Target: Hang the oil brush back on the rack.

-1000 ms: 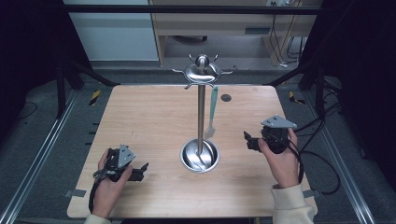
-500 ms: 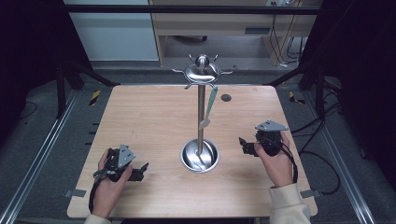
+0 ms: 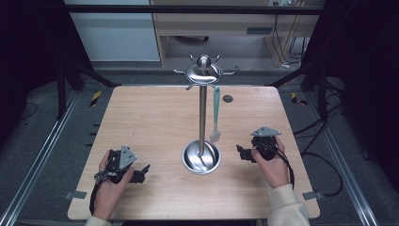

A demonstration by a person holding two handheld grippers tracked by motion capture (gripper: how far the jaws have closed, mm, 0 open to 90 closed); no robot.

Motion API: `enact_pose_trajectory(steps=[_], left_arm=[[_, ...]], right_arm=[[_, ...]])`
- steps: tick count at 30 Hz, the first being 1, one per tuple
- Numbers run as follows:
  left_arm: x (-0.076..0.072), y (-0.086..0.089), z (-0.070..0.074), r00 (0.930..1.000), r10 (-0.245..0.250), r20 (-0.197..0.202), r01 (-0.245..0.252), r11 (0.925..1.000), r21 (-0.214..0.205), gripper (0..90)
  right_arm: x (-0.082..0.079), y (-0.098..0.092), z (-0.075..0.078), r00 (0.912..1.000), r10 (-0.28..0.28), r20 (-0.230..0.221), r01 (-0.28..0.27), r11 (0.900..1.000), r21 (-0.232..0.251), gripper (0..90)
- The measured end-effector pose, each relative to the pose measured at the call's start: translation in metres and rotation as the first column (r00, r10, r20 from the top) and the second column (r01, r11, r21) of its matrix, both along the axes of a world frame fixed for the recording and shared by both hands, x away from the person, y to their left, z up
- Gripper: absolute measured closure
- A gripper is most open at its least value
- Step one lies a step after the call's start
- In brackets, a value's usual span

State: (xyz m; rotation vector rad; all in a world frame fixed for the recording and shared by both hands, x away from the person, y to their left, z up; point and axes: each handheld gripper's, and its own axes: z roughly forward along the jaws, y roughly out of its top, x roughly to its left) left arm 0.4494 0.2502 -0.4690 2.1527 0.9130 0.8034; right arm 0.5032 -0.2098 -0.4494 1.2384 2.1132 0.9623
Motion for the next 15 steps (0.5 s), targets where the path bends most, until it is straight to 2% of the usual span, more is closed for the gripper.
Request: enact_pose_trajectory(steps=[6,10,15], left_arm=[[0.000,0.000,0.000,1.0000,-0.001,-0.002,0.001,1.0000,0.001,2.8],[0.000,0.000,0.000,1.0000,-0.004,-0.003,0.004,1.0000,0.002,2.8],[0.000,0.000,0.000,1.0000,-0.004,-0.004,0.004,1.0000,0.004,2.8]], right_arm=[[0.003,0.000,-0.009,0.9999,-0.004,-0.014,0.004,0.9998,0.018,10.6],[0.004,-0.001,-0.015,1.0000,0.005,0.004,-0.005,0.9997,0.026,10.9],[0.006,-0.002,-0.020,1.0000,-0.003,-0.008,0.003,0.9989,0.047,11.0]])
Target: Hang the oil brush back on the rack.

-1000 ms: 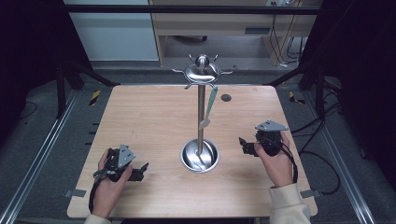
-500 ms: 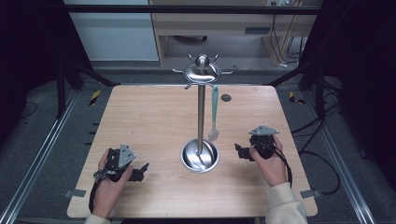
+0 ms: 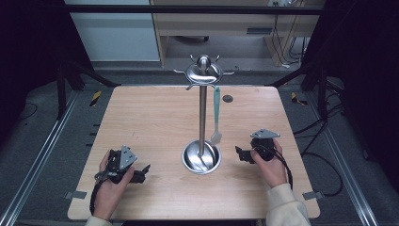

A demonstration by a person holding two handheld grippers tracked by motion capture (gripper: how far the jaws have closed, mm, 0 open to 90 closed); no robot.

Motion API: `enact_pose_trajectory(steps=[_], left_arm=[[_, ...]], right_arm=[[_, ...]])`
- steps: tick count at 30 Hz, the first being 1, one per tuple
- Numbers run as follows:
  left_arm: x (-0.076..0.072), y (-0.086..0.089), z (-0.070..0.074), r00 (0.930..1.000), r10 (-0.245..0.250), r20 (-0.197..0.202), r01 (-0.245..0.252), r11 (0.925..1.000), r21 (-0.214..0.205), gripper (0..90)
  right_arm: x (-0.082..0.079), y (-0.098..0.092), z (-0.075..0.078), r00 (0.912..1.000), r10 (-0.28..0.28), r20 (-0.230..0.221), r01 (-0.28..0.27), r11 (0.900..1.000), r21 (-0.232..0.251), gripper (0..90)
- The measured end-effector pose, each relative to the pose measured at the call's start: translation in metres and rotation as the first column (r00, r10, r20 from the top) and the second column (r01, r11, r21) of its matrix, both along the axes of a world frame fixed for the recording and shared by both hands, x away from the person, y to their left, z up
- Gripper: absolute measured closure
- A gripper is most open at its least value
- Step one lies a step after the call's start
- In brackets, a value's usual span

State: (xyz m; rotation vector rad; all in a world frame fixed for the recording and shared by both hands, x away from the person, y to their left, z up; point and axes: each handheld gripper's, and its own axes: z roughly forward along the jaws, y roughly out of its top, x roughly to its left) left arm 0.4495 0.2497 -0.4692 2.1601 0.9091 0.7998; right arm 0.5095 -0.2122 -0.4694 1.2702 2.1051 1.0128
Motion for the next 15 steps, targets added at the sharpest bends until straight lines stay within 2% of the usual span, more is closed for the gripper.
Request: enact_pose_trajectory(steps=[10,15], left_arm=[[0.000,0.000,0.000,1.0000,0.000,-0.002,0.000,1.0000,0.004,2.8],[0.000,0.000,-0.001,1.0000,0.003,-0.001,-0.003,1.0000,0.001,2.8]], right_arm=[[0.004,0.004,-0.007,0.9998,0.008,-0.021,-0.007,0.9997,0.022,10.7],[0.007,0.008,-0.012,0.9987,0.013,-0.050,-0.012,0.9997,0.024,10.3]])
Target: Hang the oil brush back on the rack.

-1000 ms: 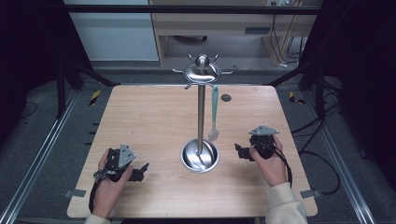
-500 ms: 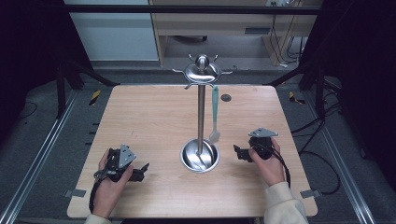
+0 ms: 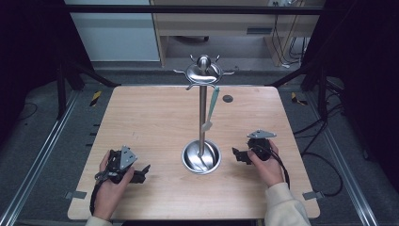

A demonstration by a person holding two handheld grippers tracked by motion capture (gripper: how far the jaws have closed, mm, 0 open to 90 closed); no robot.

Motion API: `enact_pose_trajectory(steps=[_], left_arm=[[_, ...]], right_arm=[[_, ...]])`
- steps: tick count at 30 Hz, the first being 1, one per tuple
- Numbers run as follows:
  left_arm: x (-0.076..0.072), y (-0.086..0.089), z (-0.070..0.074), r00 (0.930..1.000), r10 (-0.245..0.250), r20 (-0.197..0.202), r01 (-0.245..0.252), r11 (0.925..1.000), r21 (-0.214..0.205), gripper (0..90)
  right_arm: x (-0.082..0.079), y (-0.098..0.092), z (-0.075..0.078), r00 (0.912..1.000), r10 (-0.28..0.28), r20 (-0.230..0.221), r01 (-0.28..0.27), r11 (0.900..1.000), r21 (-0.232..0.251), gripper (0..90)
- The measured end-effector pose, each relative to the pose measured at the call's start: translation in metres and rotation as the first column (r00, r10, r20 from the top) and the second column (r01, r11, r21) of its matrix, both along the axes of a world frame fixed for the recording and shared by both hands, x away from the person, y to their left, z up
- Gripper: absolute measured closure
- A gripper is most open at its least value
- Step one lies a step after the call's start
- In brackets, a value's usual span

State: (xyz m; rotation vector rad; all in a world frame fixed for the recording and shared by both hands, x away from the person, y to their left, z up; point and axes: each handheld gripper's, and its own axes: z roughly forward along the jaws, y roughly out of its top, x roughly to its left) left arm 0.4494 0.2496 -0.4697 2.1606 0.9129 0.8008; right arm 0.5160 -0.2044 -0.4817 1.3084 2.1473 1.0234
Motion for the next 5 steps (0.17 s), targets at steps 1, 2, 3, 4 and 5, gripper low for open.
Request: enact_pose_trajectory(steps=[1,2,3,4,5], left_arm=[[-0.0001,0.0001,0.0000,1.0000,0.001,0.001,-0.001,1.0000,-0.001,2.7],[-0.0001,0.0002,0.0000,1.0000,0.001,0.001,-0.001,1.0000,-0.001,2.7],[0.0000,0.0001,-0.0001,1.0000,0.001,0.002,-0.001,1.0000,-0.001,2.8],[0.0000,0.0000,-0.0001,1.0000,0.000,0.002,0.000,1.0000,-0.002,2.8],[0.0001,0.0000,-0.0001,1.0000,-0.001,0.000,0.001,1.0000,-0.002,2.8]], right_arm=[[0.0002,0.0003,-0.0004,1.0000,0.002,0.000,-0.002,1.0000,-0.001,10.3],[0.0001,0.0008,-0.0004,1.0000,0.000,-0.005,0.000,1.0000,0.002,10.2],[0.0000,0.0009,-0.0003,1.0000,0.000,-0.004,0.000,1.0000,0.002,10.1],[-0.0002,0.0008,-0.0001,1.0000,0.000,-0.003,0.000,1.0000,0.001,10.1],[-0.0002,0.0002,-0.0001,1.0000,0.003,0.000,-0.003,1.0000,-0.001,10.0]])
